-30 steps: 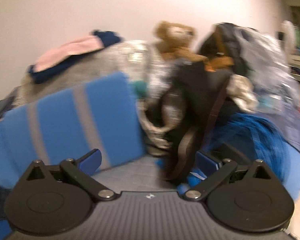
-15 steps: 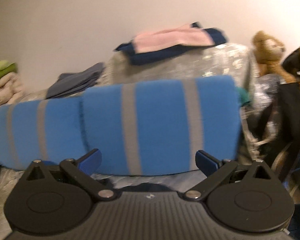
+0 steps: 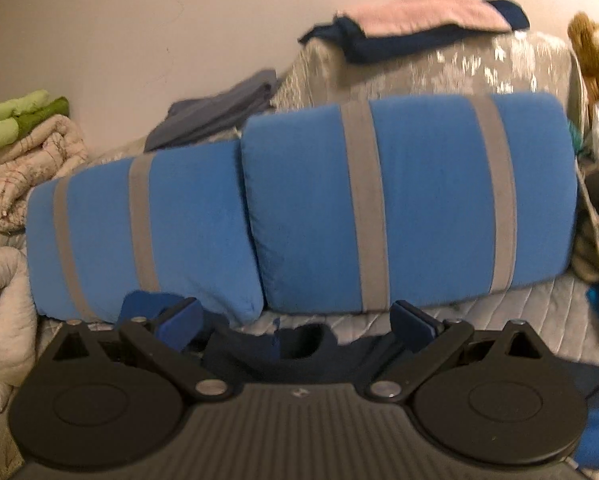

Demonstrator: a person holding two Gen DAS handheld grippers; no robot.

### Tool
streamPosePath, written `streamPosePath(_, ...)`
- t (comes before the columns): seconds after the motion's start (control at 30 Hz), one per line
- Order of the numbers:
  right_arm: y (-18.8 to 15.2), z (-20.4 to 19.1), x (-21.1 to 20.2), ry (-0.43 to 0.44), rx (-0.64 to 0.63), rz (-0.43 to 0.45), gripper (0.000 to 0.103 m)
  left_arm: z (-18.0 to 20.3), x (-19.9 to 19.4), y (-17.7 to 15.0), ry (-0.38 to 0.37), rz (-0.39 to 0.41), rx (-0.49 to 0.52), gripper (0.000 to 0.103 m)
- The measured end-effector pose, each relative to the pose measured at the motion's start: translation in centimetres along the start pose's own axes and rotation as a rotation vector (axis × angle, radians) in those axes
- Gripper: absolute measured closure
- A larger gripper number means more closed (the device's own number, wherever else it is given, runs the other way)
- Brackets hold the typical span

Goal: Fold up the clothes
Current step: 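Grasp the blue fleece jacket edge with the left gripper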

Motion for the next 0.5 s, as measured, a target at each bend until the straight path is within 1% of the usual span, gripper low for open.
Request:
streamPosePath(0.13, -2.6, -0.9, 1.9, 0.010, 0.008, -0.030, 0.000, -1.1, 0.9, -0.9, 0.014, 0.001, -0.003, 0.025)
streamPosePath(0.3, -5.8, -1.0, 3.6, 0.045, 0.063, -0.002, 0.000, -1.9, 2.4, -1.8, 0.000, 0.004, 0.001, 0.025)
streamPosePath(0.4, -7.2, -0.8, 4.6, 0.038, 0.074, 0.017, 0.000, -2.3, 3.4, -2.2, -0.011, -0.004, 0.010, 0.025)
streamPosePath(0.47, -8.0, -0.9, 5.5, 0.023, 0.049, 0.010, 0.000, -2.5, 4.4, -2.2, -0.017, -0.012, 0.022, 0.025)
streamPosePath(0.5, -8.3, -1.0, 5.9, 0.000, 0.035, 0.007, 0.000, -2.6, 4.9, -2.2, -0.022, -0.016, 0.023, 0.025)
Point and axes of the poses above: each gripper's, at about its wrist camera, not at the fingertips, and x roughly the way its jaws point, z to its right, y to its top, the point moved 2 cm from there along x, roughly the way its jaws point, and after that the axes turned 12 degrees about -y, right-handed, at the moved point
